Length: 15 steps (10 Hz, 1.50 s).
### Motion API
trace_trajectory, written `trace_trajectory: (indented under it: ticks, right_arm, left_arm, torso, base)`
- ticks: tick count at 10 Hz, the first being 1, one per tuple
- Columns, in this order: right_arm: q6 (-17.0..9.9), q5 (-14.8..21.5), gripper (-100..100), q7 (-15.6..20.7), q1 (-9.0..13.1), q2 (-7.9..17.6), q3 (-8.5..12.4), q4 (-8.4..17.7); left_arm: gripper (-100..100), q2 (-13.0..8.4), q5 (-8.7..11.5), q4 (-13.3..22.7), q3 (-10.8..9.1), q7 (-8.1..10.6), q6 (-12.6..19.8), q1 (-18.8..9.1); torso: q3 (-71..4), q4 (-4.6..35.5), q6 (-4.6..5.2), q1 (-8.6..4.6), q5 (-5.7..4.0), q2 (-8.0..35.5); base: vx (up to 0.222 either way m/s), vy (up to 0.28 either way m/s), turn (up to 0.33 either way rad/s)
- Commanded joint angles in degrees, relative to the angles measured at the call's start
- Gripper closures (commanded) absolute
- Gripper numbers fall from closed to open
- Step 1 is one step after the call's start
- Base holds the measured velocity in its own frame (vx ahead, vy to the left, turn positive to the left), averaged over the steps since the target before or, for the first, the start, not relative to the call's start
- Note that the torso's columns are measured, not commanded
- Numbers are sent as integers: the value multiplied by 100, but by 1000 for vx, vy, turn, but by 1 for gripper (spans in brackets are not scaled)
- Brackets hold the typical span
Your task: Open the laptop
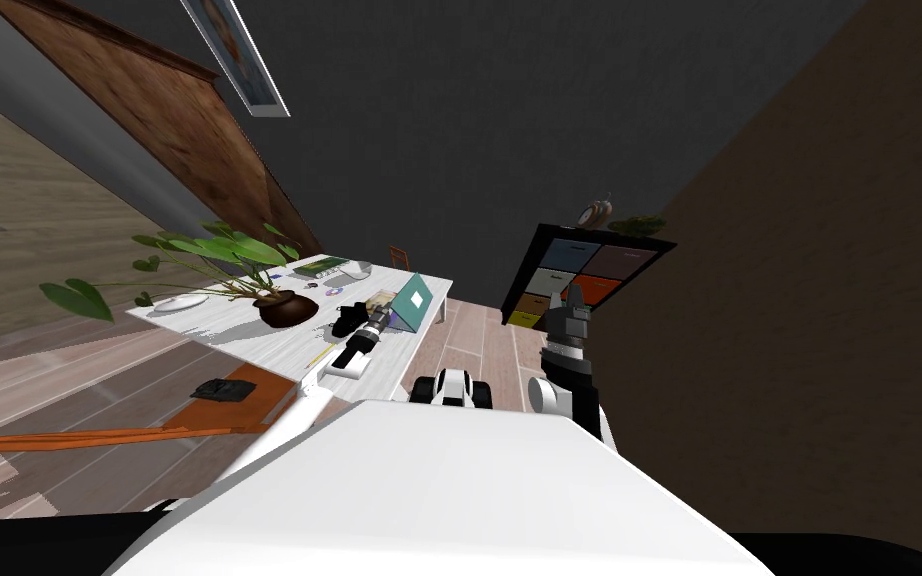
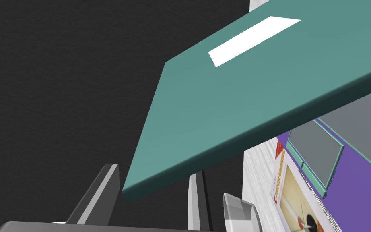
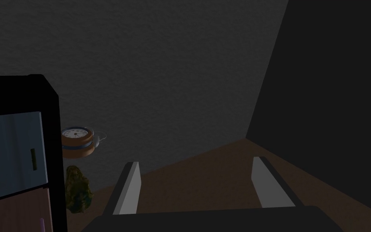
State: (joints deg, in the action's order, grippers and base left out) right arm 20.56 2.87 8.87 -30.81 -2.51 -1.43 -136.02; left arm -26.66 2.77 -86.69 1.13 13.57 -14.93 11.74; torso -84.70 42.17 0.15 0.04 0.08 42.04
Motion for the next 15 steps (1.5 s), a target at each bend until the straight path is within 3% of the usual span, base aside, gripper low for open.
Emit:
trace_trajectory:
  ticks: [1,4,5,7,13,14,15]
  right_arm:
    - [0,0,0,0,0,0,0,0]
    - [0,0,0,0,0,0,0,0]
    - [0,0,0,0,0,0,0,0]
    - [0,0,0,0,1,0,0,0]
    - [0,0,0,0,0,0,0,0]
    - [0,0,0,0,0,0,0,0]
    - [0,0,0,0,0,0,0,0]
  left_arm:
    - [100,2,1,1,11,4,10,3]
    - [100,-7,9,13,-13,6,20,12]
    - [100,123,162,101,32,172,28,5]
    - [100,189,238,142,56,255,30,-1]
    - [100,189,238,142,56,255,30,-1]
    - [-100,41,292,-76,31,348,205,60]
    - [-100,-34,320,-188,15,395,288,86]
  torso:
    - [2,3,-1,-1,-2,4]
    - [11,12,-9,-1,-8,22]
    - [13,14,-11,-5,-9,25]
    - [7,7,-4,-6,-5,14]
    - [22,21,-13,-3,-11,39]
    - [21,21,-17,-8,-13,36]
    - [17,17,-16,-13,-14,31]
  base:
    - [6,-5,19]
    - [-2,1,-6]
    - [-32,26,-105]
    - [-30,24,-98]
    - [-1,1,-3]
    - [7,-18,22]
    - [4,-30,18]
